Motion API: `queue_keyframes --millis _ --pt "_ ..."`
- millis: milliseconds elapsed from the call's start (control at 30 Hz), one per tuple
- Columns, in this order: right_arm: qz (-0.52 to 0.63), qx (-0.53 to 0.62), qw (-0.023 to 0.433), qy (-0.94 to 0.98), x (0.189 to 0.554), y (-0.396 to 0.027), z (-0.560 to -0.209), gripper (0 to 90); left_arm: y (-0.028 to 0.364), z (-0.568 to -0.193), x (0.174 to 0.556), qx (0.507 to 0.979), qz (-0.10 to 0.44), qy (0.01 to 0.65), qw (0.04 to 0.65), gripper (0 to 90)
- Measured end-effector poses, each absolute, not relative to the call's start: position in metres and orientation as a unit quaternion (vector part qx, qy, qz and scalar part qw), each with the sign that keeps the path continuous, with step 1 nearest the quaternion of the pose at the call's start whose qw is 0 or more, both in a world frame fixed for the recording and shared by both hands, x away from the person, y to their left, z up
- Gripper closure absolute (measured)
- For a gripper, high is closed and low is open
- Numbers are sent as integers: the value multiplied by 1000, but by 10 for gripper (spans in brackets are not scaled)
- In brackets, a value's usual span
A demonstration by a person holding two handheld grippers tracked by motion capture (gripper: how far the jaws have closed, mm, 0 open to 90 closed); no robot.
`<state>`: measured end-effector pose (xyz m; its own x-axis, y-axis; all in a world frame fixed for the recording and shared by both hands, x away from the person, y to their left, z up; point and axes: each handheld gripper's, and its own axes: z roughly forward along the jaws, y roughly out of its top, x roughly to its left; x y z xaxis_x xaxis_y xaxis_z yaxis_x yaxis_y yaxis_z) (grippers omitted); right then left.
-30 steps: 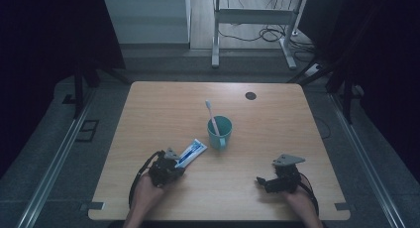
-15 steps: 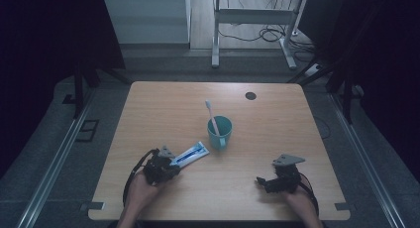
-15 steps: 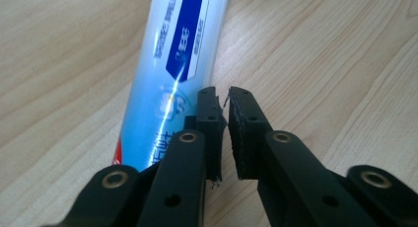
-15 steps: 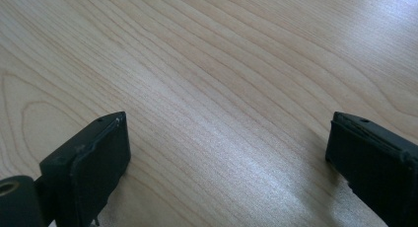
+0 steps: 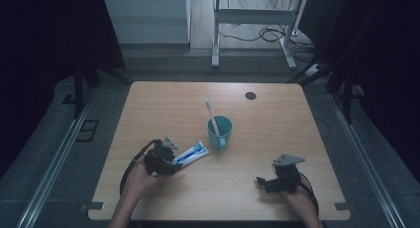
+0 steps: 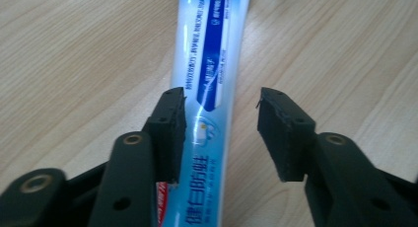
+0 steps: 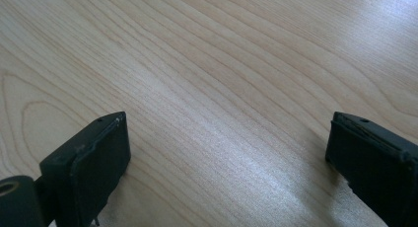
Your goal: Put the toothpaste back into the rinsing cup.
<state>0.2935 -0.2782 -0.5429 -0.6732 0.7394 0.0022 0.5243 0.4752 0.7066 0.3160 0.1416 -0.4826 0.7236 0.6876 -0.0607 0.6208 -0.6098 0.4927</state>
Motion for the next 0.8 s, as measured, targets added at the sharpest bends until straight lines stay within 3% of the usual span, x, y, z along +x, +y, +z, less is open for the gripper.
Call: queue_keyframes --millis 300,800 --pt "350 374 154 845 294 -278 -543 29 130 -488 332 912 44 357 199 370" --pt "350 373 154 845 294 -278 -543 29 116 -500 350 939 29 321 120 367"
